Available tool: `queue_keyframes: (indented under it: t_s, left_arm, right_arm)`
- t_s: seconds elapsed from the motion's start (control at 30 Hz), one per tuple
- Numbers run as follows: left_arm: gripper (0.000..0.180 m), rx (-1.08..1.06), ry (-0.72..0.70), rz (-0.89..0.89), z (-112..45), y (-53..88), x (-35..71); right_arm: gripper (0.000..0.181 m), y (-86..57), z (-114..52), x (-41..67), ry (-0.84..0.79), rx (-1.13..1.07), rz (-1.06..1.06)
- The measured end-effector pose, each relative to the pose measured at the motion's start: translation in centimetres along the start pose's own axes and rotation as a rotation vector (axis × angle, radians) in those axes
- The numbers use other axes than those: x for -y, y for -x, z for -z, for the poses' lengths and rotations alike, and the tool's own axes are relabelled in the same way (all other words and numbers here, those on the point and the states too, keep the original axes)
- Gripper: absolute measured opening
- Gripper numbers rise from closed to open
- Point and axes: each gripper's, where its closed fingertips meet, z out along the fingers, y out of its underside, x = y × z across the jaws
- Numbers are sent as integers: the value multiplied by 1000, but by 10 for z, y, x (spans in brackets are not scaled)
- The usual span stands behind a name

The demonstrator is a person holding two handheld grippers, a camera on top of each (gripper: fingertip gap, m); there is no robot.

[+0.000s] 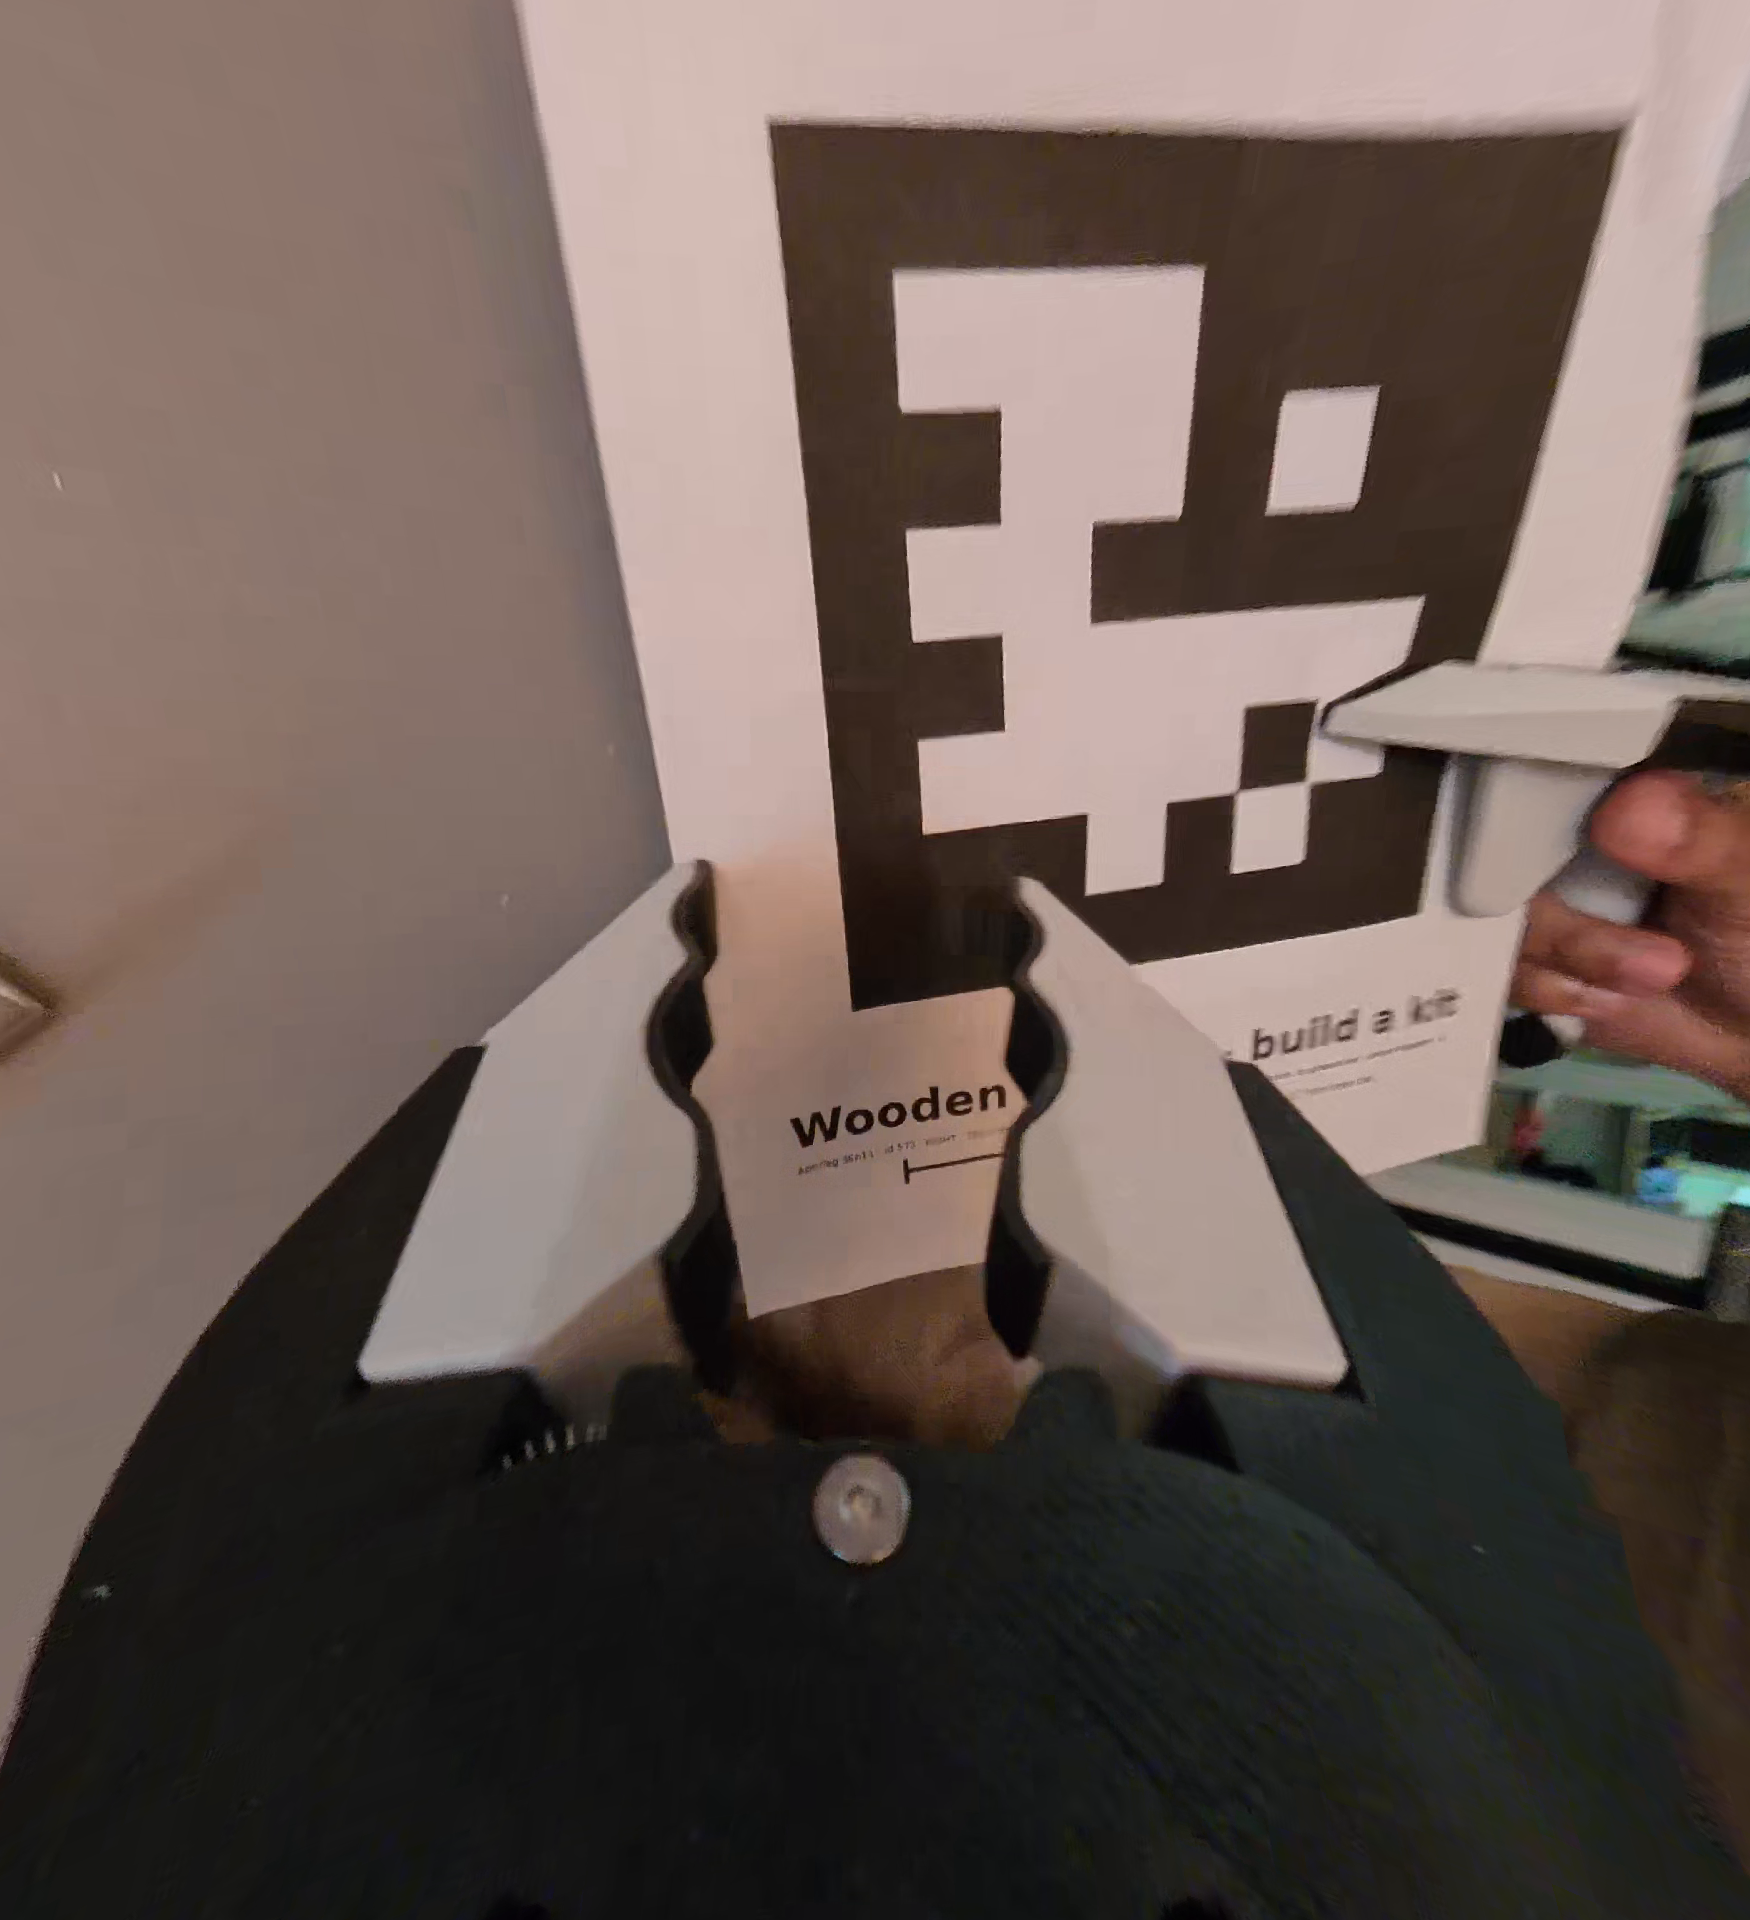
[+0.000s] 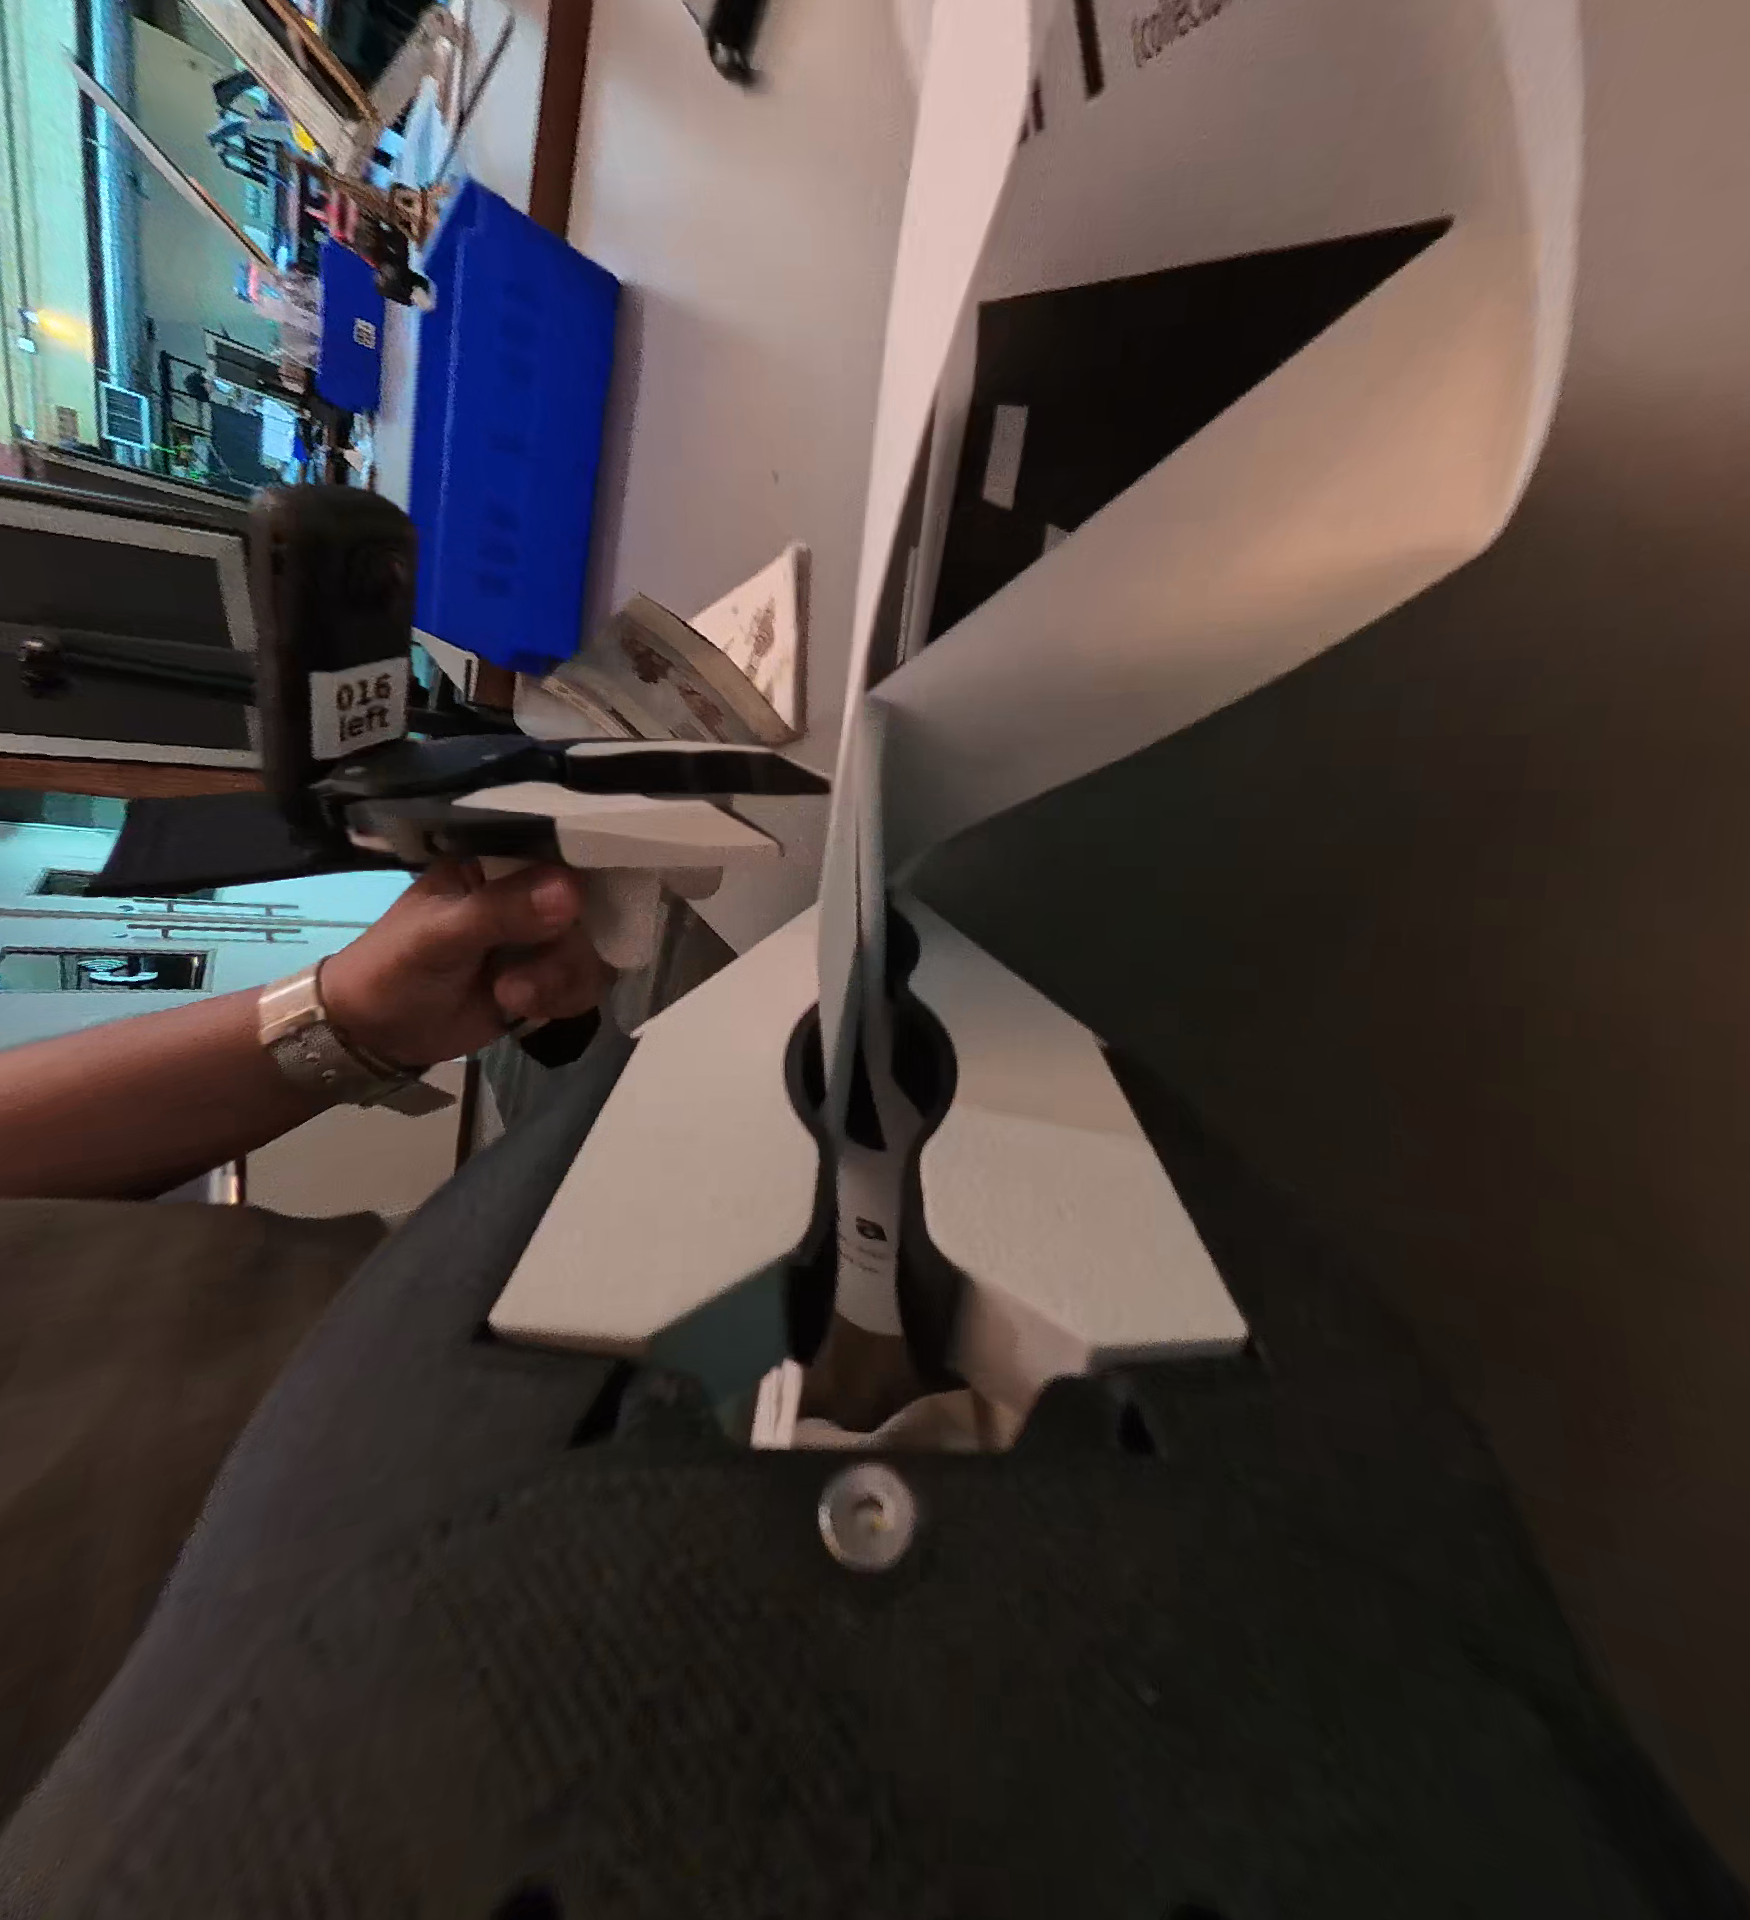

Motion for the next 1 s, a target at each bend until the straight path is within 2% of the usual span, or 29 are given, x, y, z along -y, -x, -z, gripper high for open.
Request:
queue_keyframes:
  t_s: [0.2, 0.27, 0.3, 0.4, 0.47, 0.53, 0.67, 0.73, 0.83, 1.0]
  left_arm:
    - [100, -279, -158, 123, 33, -23, 49]
    - [109, -447, -163, 123, 48, -48, 60]
    - [107, -548, -154, 124, 57, -64, 65]
    - [43, -738, -130, 68, 78, -102, 71]
    - [0, -804, -160, 30, 90, -119, 79]
    - [0, -809, -247, 26, 102, -125, 95]
    - [0, -872, -364, 15, 140, -138, 114]
    - [0, -897, -368, -11, 158, -144, 113]
    - [0, -931, -320, -52, 178, -152, 103]
    - [0, -1029, -277, -96, 215, -170, 96]
  right_arm:
    - [0, 58, 39, 12, 73, 273, 94]
    - [0, 79, 54, 14, 121, 353, 142]
    - [0, 86, 61, 15, 147, 379, 165]
    - [3, 93, 70, 25, 175, 393, 211]
    - [15, 84, 68, 34, 172, 346, 224]
    - [52, 68, 68, 50, 119, 248, 221]
    - [73, 62, 86, 97, -110, 182, 233]
    - [77, 71, 91, 112, -161, 199, 262]
    - [88, 94, 84, 124, -132, 231, 350]
    - [96, 124, 40, 117, 41, 309, 496]
